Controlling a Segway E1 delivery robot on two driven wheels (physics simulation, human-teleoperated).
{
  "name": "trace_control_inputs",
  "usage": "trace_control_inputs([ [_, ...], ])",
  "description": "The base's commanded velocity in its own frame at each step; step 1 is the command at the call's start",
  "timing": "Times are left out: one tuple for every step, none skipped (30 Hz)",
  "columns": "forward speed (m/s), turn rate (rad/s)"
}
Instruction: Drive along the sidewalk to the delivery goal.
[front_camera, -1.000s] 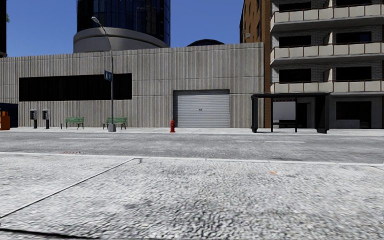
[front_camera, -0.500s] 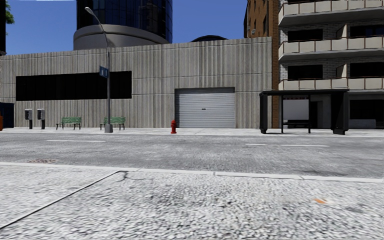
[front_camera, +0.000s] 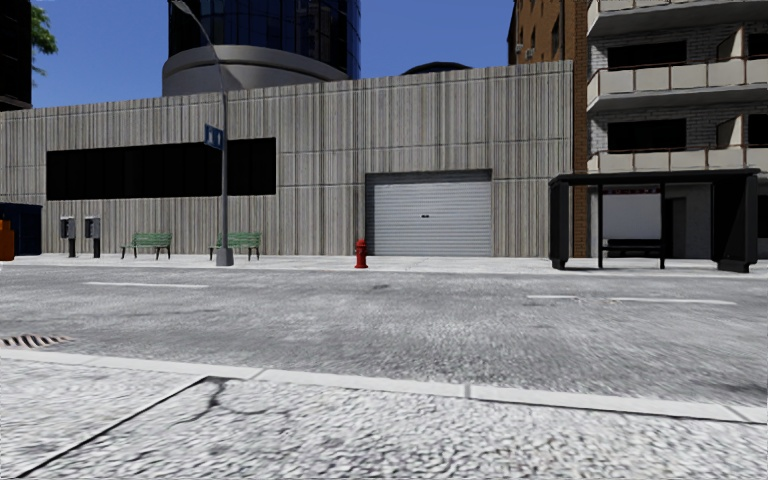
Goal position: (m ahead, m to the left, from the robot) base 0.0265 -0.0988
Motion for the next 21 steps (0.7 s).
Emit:
trace_control_inputs([
  [0.00,0.00],
  [0.00,0.00],
  [0.00,0.00],
  [0.00,0.00],
  [0.00,0.00],
  [0.00,0.00],
  [0.00,0.00],
  [0.00,0.00],
  [0.00,0.00],
  [0.00,0.00],
  [0.00,0.00],
  [0.00,0.00],
  [0.00,0.00],
  [0.00,0.00],
  [0.00,0.00],
  [0.00,0.00],
  [0.00,0.00],
  [0.00,0.00],
  [0.00,0.00],
  [0.00,0.00],
  [0.00,0.00],
])
